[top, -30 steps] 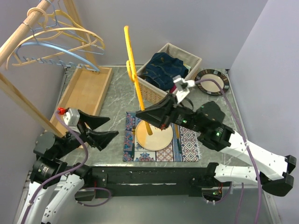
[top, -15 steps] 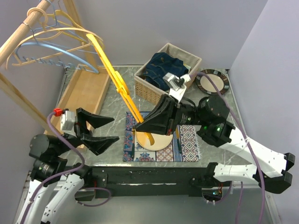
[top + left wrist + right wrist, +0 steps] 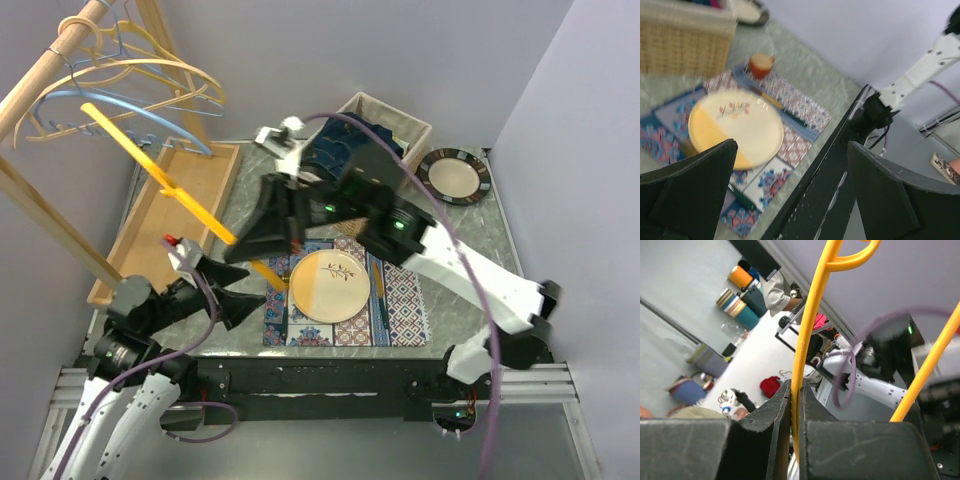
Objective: Remove the skirt from the hanger
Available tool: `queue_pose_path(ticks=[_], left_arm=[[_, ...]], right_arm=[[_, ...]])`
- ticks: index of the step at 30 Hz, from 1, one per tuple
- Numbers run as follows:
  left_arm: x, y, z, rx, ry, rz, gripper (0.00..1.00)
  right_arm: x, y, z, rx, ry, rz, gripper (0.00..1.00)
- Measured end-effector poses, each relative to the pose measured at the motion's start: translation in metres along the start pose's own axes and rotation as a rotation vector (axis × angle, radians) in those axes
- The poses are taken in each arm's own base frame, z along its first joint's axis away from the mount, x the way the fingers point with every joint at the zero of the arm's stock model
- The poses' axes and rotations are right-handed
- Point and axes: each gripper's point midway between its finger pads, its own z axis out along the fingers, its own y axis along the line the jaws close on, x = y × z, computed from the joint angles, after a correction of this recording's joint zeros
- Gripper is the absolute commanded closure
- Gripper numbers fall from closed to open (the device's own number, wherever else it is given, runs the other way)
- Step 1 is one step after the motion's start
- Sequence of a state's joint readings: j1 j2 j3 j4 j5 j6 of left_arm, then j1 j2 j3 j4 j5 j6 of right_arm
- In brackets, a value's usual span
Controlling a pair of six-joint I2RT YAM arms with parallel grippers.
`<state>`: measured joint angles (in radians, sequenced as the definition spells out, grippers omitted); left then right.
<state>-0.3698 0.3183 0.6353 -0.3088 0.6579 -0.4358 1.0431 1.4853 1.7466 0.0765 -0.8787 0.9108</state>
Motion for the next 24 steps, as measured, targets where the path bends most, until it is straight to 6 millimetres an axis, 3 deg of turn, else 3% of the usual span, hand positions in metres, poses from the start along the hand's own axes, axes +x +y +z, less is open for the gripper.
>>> queue_pose_path(ticks=[3, 7, 13, 17, 24], left_arm=[[0.02, 0.02, 0.001, -0.075, 0.034, -0.056, 0.03], [0.006, 0.022, -0.007, -0.131, -0.046, -0.012, 0.02], [-0.033, -0.013, -0.032, -0.068, -0.206, 0.139, 0.03], [-0.06, -0.04, -0.046, -0.013, -0.297, 0.183, 0.17], [-0.095, -0.074, -0.065, 0.046, -0.406, 0.218, 0.18]], right_arm=[[-0.006, -0.027, 0.021, 0.017, 0.023, 0.056, 1.0], [-0.006, -0.053, 0.031, 0.045, 0.029, 0.121, 1.0], [-0.015, -0.062, 0.03, 0.044, -0.044, 0.175, 1.0], [-0.019, -0.071, 0.024, 0.075, -0.122, 0.186, 1.0], [-0.03, -0.076, 0.019, 0.102, -0.215, 0.206, 1.0]])
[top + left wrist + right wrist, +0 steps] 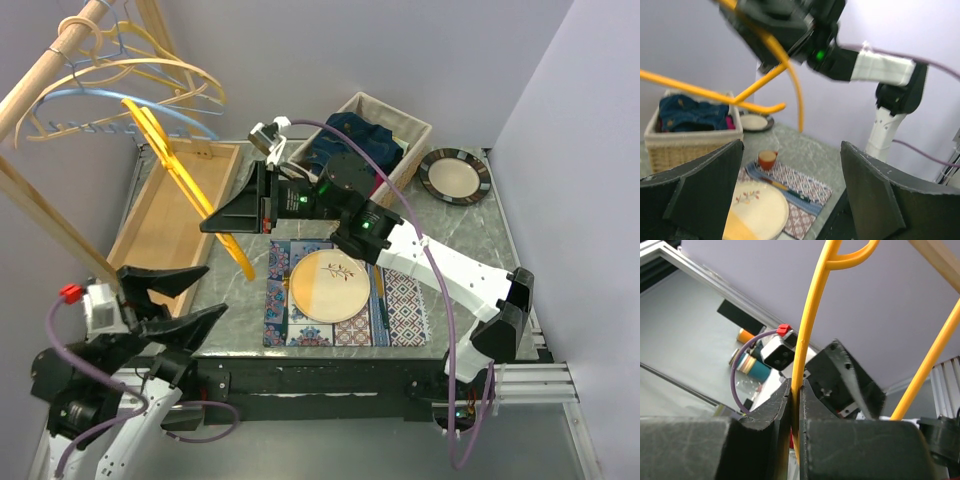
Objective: Remove the skirt from the hanger
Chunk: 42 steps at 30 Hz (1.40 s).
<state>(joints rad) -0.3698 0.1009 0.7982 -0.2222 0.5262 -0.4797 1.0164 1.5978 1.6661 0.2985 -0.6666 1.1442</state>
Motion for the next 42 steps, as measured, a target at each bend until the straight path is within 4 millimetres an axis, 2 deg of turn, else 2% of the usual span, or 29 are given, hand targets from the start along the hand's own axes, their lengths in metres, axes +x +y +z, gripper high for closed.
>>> queue_pose_path(ticks=[6, 8, 11, 16, 24, 28, 31, 37, 40, 42], left_arm=[[-0.047, -0.018, -0.003, 0.01, -0.09, 0.06, 0.32], [-0.06, -0.013, 0.001, -0.031, -0.115, 0.062, 0.33], [-0.077, 0.0, 0.008, -0.111, -0.157, 0.027, 0.27], [-0.091, 0.011, 0.023, -0.159, -0.199, -0.09, 0.3], [-0.092, 0.035, 0.05, -0.222, -0.205, -0.236, 0.32], [-0.094, 0.038, 0.052, -0.233, -0.219, -0.276, 0.43], [-0.096, 0.037, 0.053, -0.224, -0.231, -0.302, 0.44], [-0.096, 0.044, 0.061, -0.256, -0.211, -0.345, 0.42], [-0.091, 0.05, 0.061, -0.294, -0.195, -0.375, 0.32], [-0.087, 0.053, 0.06, -0.311, -0.187, -0.395, 0.34]], right_arm=[[-0.005, 0.0, 0.005, -0.034, -0.016, 0.008, 1.0], [-0.002, -0.003, 0.006, -0.045, -0.001, 0.011, 1.0], [0.004, -0.006, 0.005, -0.057, 0.019, 0.003, 1.0], [0.018, -0.015, 0.001, -0.074, 0.064, -0.002, 1.0], [0.033, -0.024, 0.0, -0.078, 0.106, -0.012, 1.0], [0.033, -0.024, 0.0, -0.082, 0.101, -0.025, 1.0], [0.034, -0.022, 0.0, -0.09, 0.104, -0.031, 1.0], [0.039, -0.026, 0.002, -0.077, 0.112, -0.024, 1.0], [0.04, -0.033, 0.002, -0.057, 0.109, -0.022, 1.0], [0.04, -0.039, 0.002, -0.034, 0.103, -0.02, 1.0]])
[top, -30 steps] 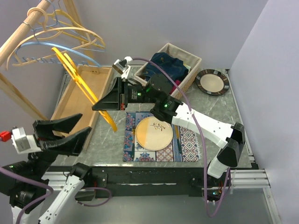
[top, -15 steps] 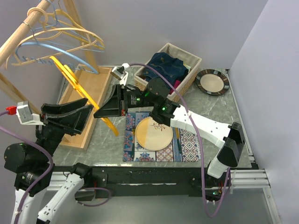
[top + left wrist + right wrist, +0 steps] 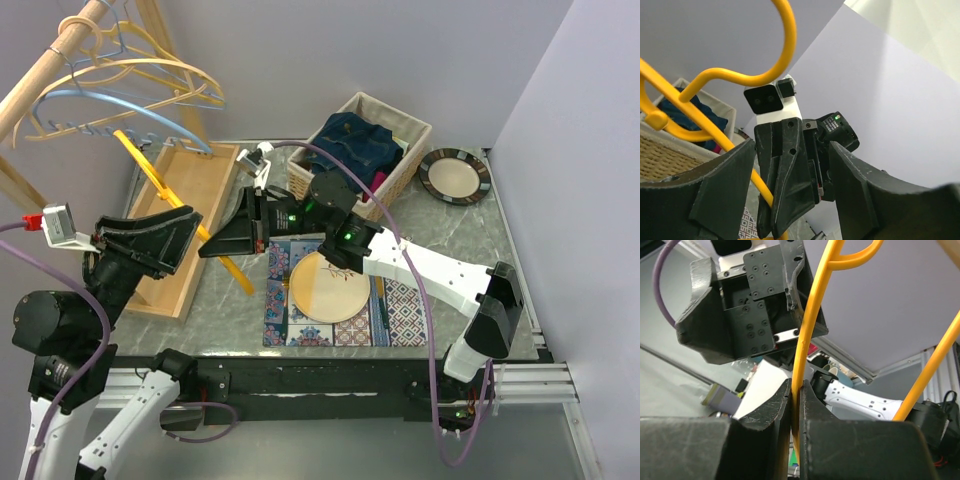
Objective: Remove the skirt from the hanger
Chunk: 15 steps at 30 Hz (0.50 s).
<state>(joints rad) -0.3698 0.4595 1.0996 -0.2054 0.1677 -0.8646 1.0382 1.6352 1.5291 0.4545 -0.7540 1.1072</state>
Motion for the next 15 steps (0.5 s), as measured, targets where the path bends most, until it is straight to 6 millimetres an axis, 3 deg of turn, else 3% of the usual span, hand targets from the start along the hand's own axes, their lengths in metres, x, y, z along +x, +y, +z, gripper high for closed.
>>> queue_pose_path(ticks=[10, 15], left_arm=[[0.006, 0.009, -0.02, -0.077, 0.018, -0.053, 0.29], [0.01, 0.016, -0.021, -0.112, 0.026, -0.076, 0.34]], right_arm=[[-0.002, -0.005, -0.001, 0.025, -0.023, -0.032, 1.0], [-0.004, 0.001, -0.002, 0.007, -0.026, -0.048, 1.0]])
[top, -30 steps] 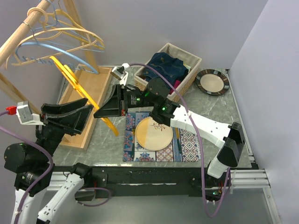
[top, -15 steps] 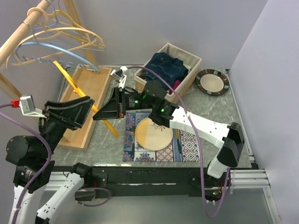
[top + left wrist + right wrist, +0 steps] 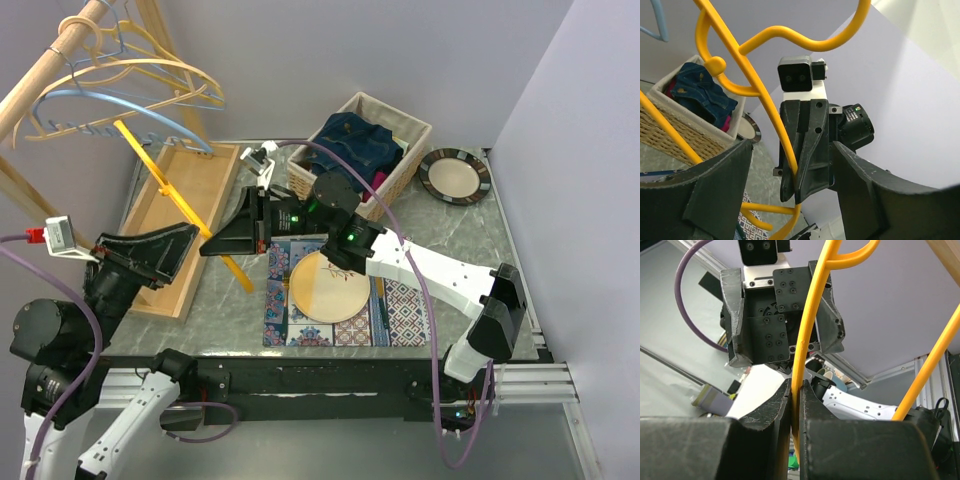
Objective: Remove the skirt from the hanger
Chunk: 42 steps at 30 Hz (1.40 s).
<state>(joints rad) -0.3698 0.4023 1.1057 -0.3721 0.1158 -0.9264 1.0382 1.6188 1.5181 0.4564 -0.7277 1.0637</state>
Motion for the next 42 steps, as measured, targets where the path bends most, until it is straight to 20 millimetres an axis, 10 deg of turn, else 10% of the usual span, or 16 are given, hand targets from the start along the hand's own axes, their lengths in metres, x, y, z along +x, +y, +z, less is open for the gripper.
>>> queue_pose_path(ticks=[5, 10, 12, 20, 28, 42], left_arm=[[0.004, 0.004, 0.004, -0.003, 0.004, -0.022, 0.45], [0.013, 0.006, 0.012, 0.021, 0.032, -0.06, 0.78], [0.016, 0.006, 0.014, 0.031, 0.044, -0.074, 0.99], [0.013, 0.008, 0.014, 0.008, 0.023, -0.108, 0.99], [0.004, 0.018, 0.011, -0.052, -0.03, -0.114, 0.99], [-0.005, 0.022, 0.009, -0.083, -0.085, -0.161, 0.99]], right_arm=[[0.004, 0.002, 0.001, -0.006, 0.015, 0.0, 1.0], [0.011, 0.005, 0.003, -0.015, 0.035, 0.008, 0.95], [0.013, 0.004, 0.003, -0.009, 0.039, 0.013, 0.76], [0.017, -0.019, -0.006, 0.11, 0.015, -0.02, 0.3], [0.021, -0.028, -0.043, 0.319, -0.073, -0.192, 0.31], [0.049, -0.063, -0.034, 0.531, -0.038, -0.511, 0.52]])
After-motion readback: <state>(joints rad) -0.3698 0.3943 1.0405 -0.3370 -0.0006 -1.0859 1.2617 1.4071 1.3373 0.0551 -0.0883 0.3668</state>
